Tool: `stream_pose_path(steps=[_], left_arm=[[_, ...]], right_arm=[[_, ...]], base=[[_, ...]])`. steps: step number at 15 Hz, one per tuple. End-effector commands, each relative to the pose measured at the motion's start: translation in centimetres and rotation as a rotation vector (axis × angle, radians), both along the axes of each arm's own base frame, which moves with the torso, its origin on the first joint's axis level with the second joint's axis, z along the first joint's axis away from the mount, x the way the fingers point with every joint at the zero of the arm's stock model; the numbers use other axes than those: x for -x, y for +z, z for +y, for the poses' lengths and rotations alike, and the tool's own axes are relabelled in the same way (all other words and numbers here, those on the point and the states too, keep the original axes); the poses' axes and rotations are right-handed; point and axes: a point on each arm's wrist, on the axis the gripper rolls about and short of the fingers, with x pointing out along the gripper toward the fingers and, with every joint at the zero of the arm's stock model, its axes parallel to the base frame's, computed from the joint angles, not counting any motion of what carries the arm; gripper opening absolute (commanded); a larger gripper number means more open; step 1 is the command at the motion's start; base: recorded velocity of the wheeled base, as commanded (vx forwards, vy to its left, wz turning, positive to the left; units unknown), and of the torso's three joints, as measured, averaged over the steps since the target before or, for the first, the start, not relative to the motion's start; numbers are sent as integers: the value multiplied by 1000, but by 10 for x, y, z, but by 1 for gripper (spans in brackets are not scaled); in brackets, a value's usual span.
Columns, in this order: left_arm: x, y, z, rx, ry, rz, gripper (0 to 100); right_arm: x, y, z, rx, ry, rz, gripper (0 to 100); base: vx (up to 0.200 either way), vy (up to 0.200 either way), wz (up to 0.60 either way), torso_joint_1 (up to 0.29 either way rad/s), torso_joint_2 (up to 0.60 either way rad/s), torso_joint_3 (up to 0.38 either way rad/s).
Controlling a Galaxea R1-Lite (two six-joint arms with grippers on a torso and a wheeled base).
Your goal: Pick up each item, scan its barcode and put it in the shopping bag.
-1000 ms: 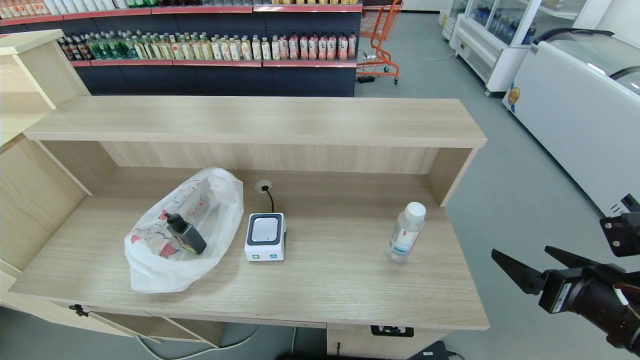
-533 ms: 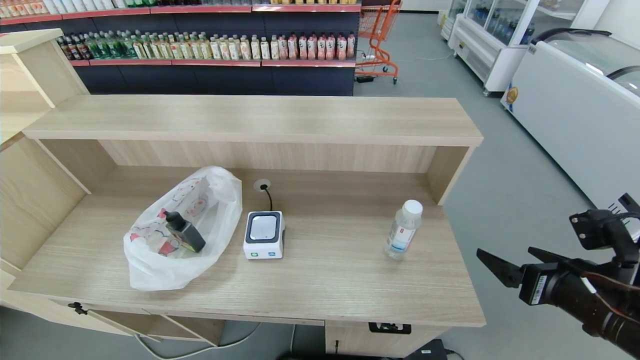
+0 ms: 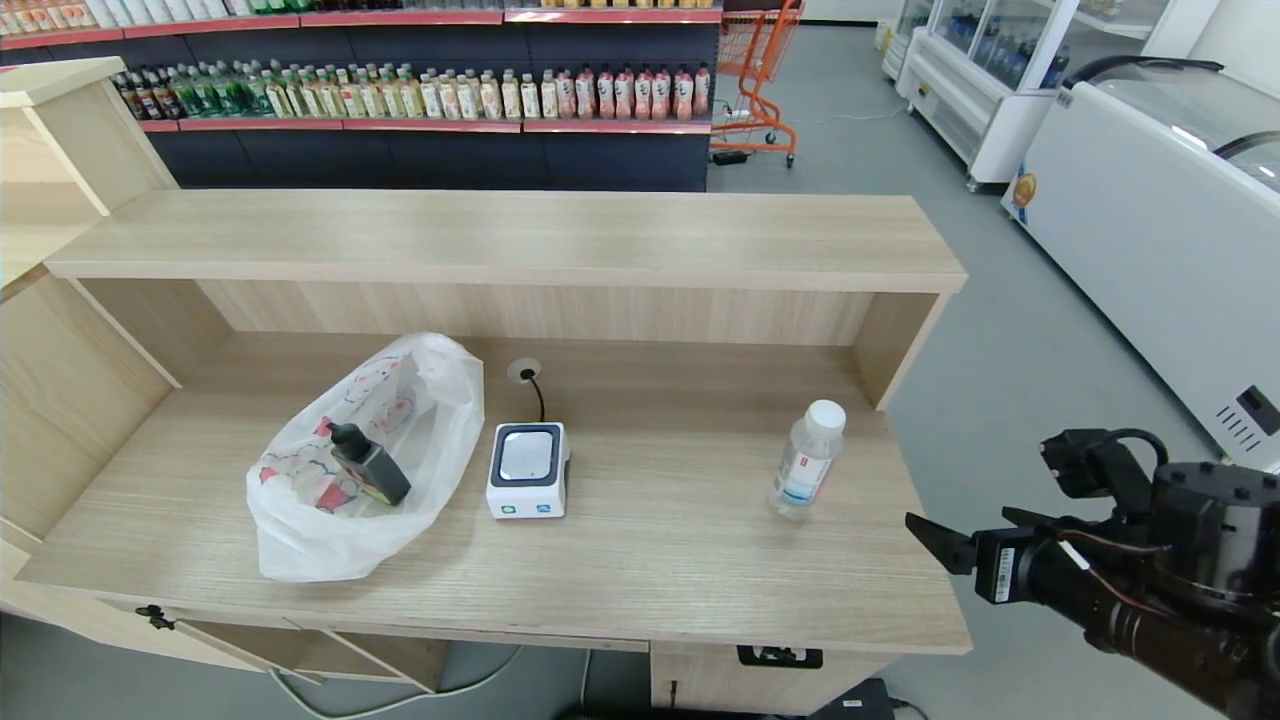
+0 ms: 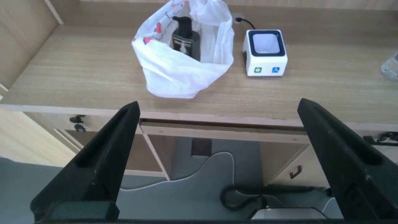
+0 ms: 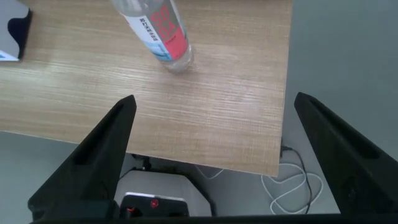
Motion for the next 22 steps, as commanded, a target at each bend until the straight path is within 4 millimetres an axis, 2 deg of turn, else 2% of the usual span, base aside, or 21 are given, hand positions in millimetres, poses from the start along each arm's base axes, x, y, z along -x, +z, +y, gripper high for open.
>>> stream_pose_path(steps=[1,9,15,22], left_arm=[[0,0,0,0,0,0,100],[0,0,0,0,0,0,100],[0,0,0,0,0,0,100],[0,0,0,0,0,0,100]], right_arm=[[-17,-16,8,12,18,30,100],[-58,-28,23,123,136,-51,100],[-89,-35,38,137,224,-94,100],[-116,-44,57,156,289,-136,100]], base=[[0,0,0,0,0,0],[0,0,0,0,0,0],[0,0,0,0,0,0],[0,0,0,0,0,0]])
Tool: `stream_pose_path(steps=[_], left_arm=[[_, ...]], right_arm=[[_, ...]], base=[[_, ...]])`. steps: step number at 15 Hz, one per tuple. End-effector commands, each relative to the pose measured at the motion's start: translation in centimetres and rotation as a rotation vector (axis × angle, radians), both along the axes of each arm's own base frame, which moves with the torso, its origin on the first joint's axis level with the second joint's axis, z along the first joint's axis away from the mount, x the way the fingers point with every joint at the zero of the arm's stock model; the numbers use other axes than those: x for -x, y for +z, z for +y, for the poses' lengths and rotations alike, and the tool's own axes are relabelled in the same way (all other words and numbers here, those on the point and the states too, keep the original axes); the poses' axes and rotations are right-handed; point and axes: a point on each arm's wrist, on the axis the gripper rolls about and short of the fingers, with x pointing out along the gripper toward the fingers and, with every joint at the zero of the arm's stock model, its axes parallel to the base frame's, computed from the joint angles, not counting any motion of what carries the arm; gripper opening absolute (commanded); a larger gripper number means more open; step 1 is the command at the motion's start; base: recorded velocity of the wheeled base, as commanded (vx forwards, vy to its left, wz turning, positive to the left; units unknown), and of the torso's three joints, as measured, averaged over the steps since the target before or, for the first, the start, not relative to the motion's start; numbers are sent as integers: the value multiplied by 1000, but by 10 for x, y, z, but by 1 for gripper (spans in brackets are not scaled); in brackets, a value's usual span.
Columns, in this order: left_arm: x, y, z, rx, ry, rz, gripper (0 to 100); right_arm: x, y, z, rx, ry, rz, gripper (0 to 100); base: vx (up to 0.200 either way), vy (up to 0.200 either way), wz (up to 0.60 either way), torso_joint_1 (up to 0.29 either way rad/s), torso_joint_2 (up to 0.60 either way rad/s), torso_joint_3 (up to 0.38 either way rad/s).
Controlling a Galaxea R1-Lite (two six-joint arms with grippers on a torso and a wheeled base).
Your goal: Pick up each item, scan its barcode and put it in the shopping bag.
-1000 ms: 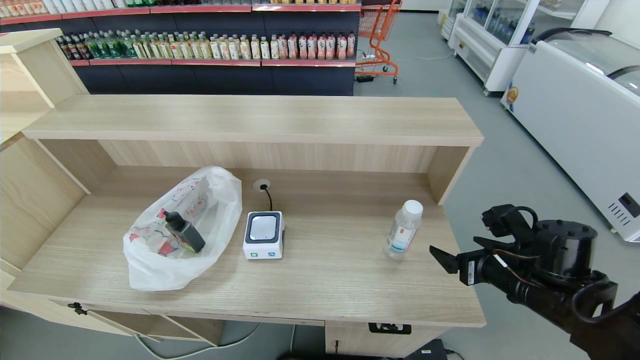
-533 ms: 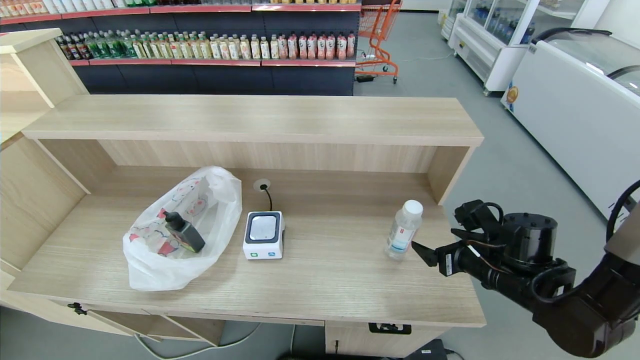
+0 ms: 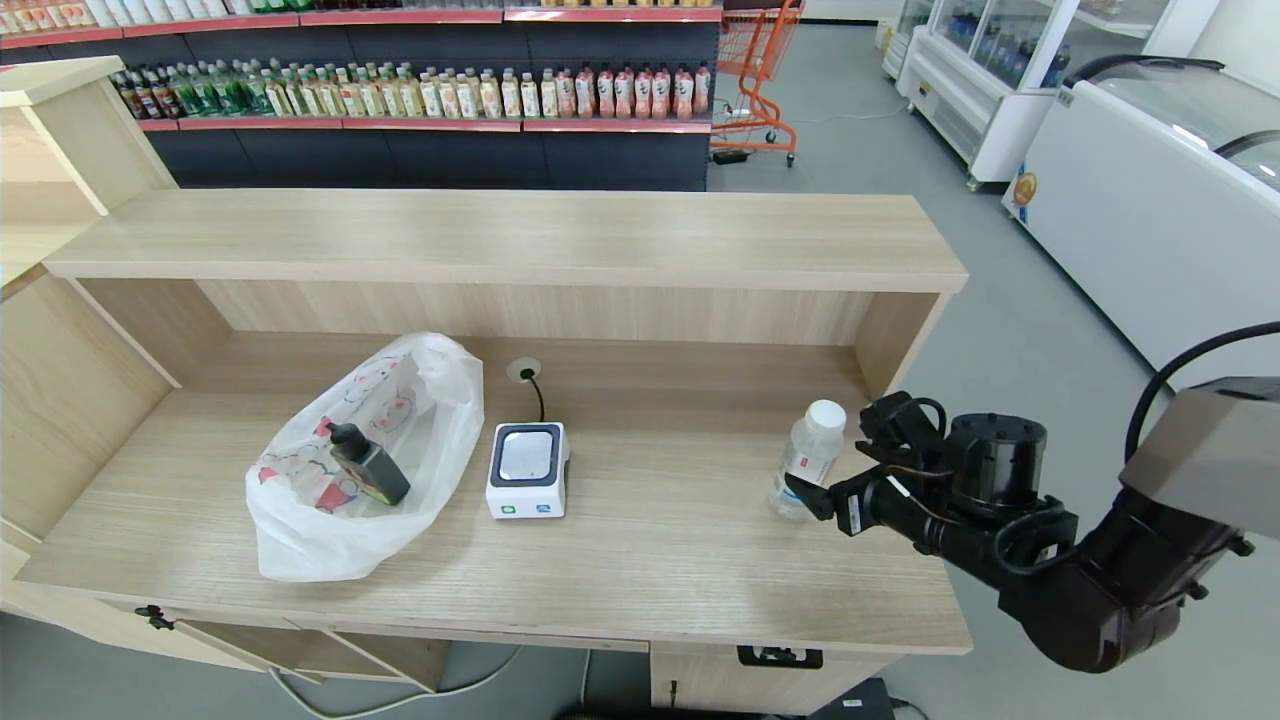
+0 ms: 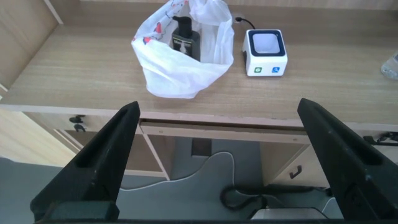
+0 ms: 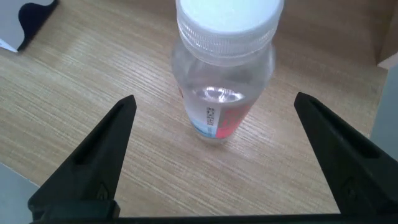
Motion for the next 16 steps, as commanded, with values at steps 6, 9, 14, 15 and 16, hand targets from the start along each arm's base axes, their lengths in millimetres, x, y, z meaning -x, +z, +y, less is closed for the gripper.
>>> stream_pose_path(steps=[6,9,14,15,16], left_arm=[[0,0,0,0,0,0,100],[0,0,0,0,1,0,100],[0,0,0,0,1,0,100],[0,0,0,0,0,0,100],[0,0,0,0,0,0,100]], right_arm=[[-23,-12,23,9,59,-28,100],[-27,-18,30,15,73,-33,100],[-38,-22,36,24,79,-56,100],[-39,-23,36,25,79,-58,0],[-40,-23,37,25,80,-63,0]], base=[[0,0,0,0,0,0],[0,0,0,0,0,0],[0,0,0,0,0,0],[0,0,0,0,0,0],[0,0,0,0,0,0]])
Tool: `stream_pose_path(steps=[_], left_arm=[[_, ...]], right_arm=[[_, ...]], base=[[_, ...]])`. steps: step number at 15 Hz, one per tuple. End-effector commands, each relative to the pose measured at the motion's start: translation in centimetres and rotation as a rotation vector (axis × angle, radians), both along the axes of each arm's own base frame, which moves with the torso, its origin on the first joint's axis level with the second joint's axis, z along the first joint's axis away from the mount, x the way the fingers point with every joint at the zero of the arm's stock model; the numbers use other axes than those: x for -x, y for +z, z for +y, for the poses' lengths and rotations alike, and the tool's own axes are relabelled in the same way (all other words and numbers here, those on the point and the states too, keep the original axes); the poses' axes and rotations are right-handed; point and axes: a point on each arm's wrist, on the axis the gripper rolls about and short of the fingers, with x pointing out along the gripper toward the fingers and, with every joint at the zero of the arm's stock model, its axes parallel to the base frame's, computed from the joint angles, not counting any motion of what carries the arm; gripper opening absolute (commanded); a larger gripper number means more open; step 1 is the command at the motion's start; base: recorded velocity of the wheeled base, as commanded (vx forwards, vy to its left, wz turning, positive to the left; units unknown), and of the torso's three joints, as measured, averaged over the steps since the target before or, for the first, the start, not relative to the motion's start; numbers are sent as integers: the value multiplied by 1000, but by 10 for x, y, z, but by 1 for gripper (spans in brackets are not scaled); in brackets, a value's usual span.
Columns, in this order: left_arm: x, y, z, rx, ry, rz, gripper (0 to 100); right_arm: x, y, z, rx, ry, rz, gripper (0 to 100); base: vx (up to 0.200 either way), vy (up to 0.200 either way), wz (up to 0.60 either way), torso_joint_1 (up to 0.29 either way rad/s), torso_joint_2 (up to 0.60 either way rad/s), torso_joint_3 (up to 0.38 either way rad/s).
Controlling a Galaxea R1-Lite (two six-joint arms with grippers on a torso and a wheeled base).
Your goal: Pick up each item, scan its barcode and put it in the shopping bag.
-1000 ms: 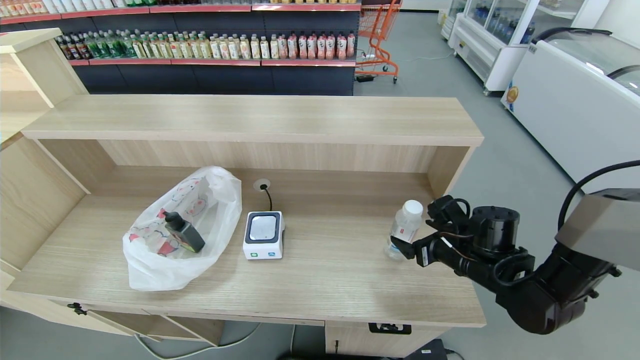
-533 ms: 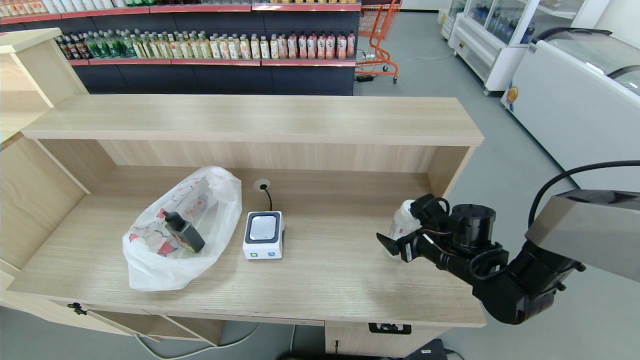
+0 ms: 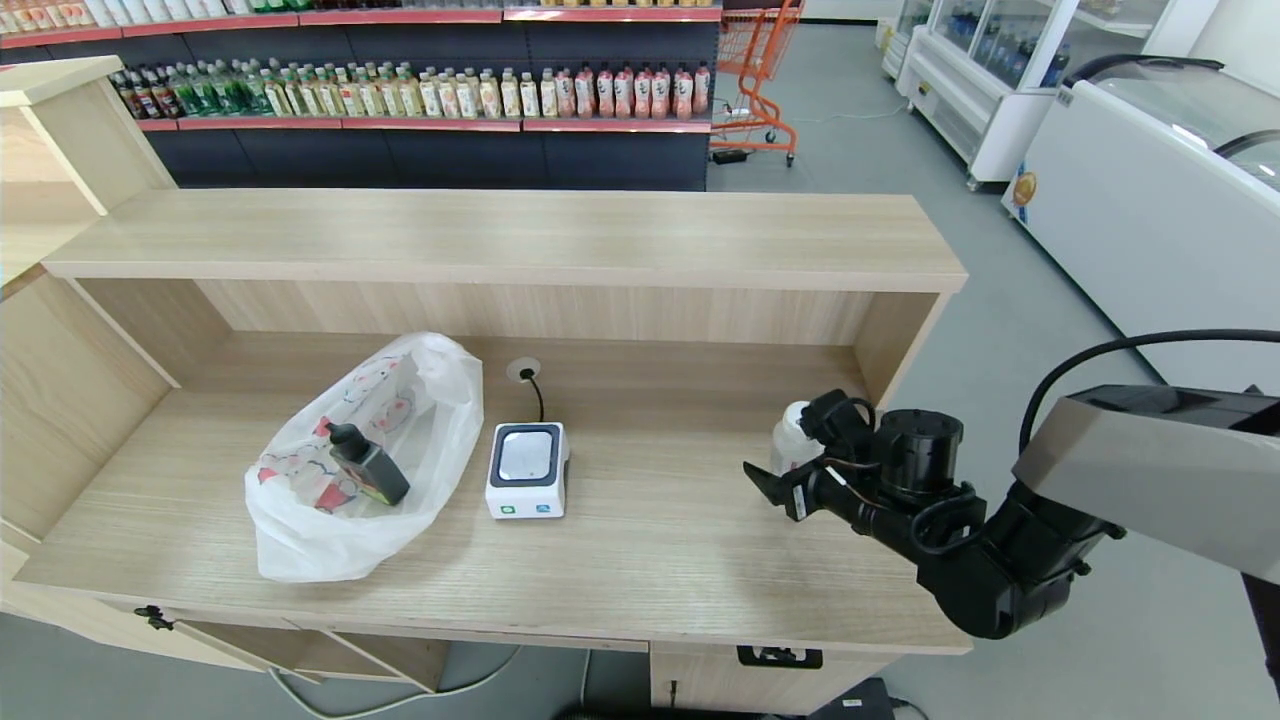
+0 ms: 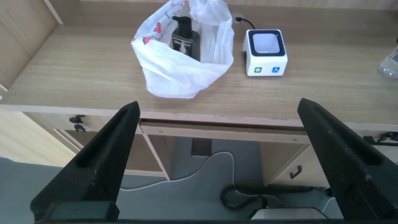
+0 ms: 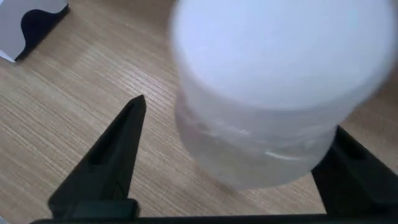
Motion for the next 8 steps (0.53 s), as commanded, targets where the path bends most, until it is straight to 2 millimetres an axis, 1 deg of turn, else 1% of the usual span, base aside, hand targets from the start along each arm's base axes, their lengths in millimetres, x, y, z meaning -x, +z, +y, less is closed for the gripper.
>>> stream_pose_path(steps=[1,8], left_arm=[[0,0,0,0,0,0,100],[0,0,0,0,1,0,100]], right_arm=[[-3,-3,1,0,0,0,0],[-5,-10,2,1,5,-25,0]], base=[[0,0,0,0,0,0],[0,0,0,0,0,0]])
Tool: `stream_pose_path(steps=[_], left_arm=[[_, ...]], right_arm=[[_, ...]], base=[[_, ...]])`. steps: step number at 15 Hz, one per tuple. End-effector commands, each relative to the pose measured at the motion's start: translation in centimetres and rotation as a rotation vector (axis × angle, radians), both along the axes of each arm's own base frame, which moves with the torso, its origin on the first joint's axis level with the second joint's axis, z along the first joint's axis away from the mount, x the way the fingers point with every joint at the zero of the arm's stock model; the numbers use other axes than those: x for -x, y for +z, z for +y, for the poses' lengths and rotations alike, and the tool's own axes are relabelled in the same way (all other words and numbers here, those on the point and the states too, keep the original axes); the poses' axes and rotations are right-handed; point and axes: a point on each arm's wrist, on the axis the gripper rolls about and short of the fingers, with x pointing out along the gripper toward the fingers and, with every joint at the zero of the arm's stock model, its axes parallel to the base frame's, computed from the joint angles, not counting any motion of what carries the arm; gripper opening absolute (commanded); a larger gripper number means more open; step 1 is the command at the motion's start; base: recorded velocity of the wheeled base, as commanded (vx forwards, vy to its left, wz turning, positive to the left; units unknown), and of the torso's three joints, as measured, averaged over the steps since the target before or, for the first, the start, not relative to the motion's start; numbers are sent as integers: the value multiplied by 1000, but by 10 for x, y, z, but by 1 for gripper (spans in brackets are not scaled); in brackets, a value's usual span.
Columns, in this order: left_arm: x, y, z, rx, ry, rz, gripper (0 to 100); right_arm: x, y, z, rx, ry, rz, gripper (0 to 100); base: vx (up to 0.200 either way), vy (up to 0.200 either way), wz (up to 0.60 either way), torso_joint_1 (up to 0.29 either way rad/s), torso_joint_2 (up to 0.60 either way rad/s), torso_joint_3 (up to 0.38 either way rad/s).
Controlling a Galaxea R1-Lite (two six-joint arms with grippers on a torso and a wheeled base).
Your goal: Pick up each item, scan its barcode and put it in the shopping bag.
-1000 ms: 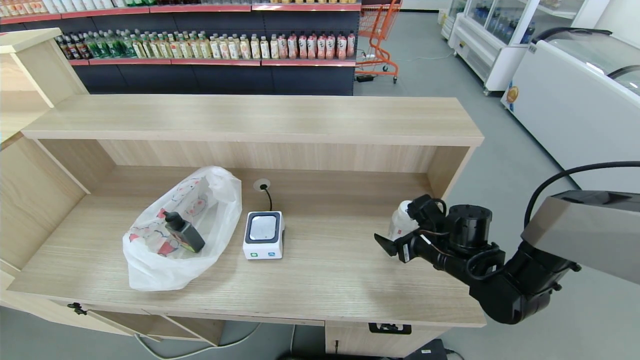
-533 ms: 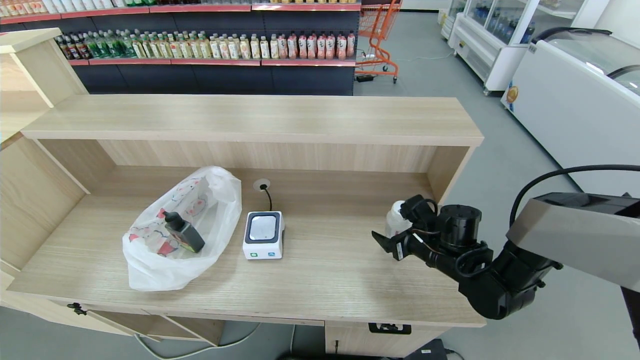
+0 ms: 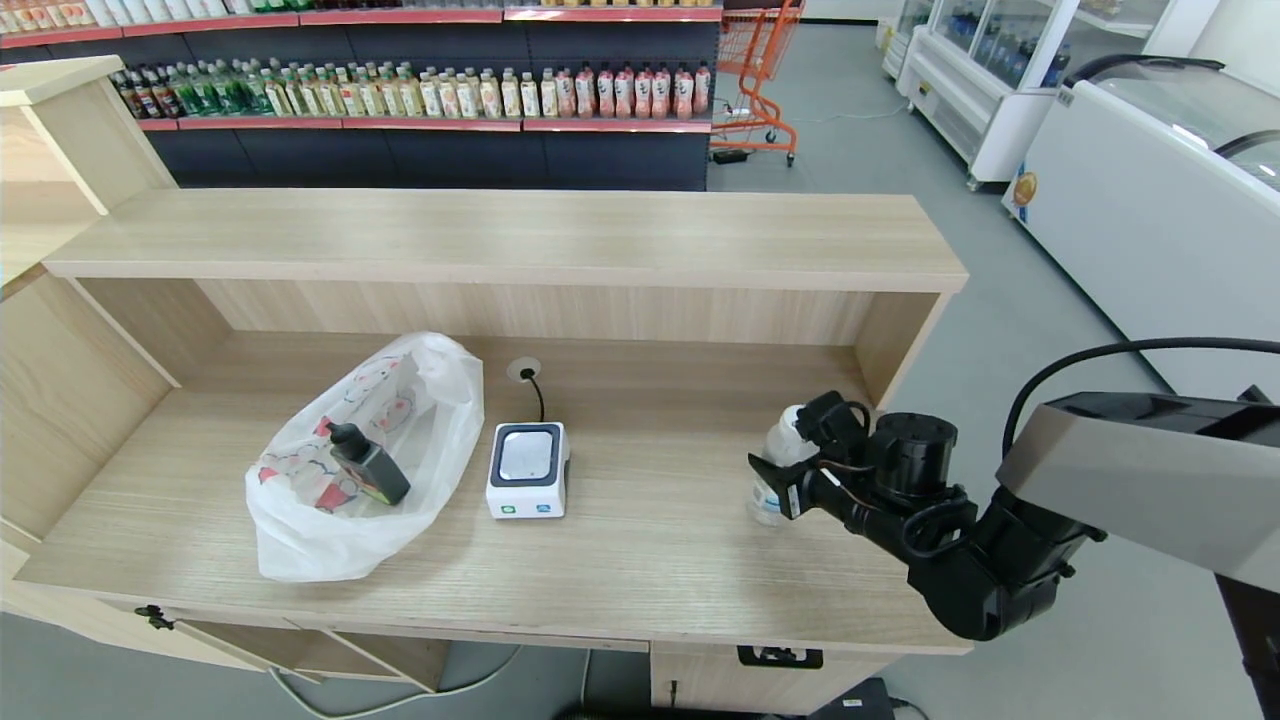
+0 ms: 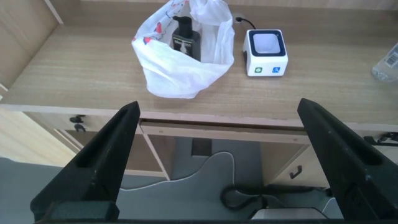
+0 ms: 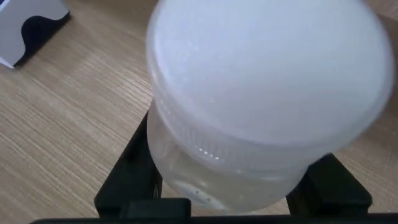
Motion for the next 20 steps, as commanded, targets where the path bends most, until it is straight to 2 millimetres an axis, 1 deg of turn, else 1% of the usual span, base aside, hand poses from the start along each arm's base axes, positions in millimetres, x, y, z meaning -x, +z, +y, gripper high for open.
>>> stream_pose_path(steps=[1,6,8,10,11,12,14,15,16,17,19,20], left_arm=[[0,0,0,0,-1,0,100],[0,0,0,0,-1,0,100],[0,0,0,0,-1,0,100],[0,0,0,0,-1,0,100],[0,0,0,0,-1,0,100],[0,0,0,0,-1,0,100],[0,0,0,0,1,0,100],[0,0,0,0,-1,0,100],[0,0,0,0,-1,0,100],[0,0,0,0,-1,0,100],[0,0,0,0,1,0,100],[0,0,0,0,1,0,100]], right_arm=[[1,-7,0,13,0,19,0],[5,-18,-3,41,-2,35,0],[5,-17,-4,35,-2,35,0],[3,-4,-3,8,-5,6,0],[6,22,-3,-71,-12,-21,0],[11,42,-5,-129,-15,-35,0],[29,88,-13,-254,-5,-6,0],[34,97,-14,-283,8,10,0],[34,97,-14,-283,8,10,0],[73,119,-14,-356,217,139,0],[103,111,-8,-337,338,207,0],[104,110,-8,-336,341,210,0]], base=[[0,0,0,0,0,0],[0,0,0,0,0,0],[0,0,0,0,0,0],[0,0,0,0,0,0],[0,0,0,0,0,0],[0,0,0,0,0,0],[0,0,0,0,0,0],[0,0,0,0,0,0],[0,0,0,0,0,0],[0,0,0,0,0,0],[0,0,0,0,0,0],[0,0,0,0,0,0]])
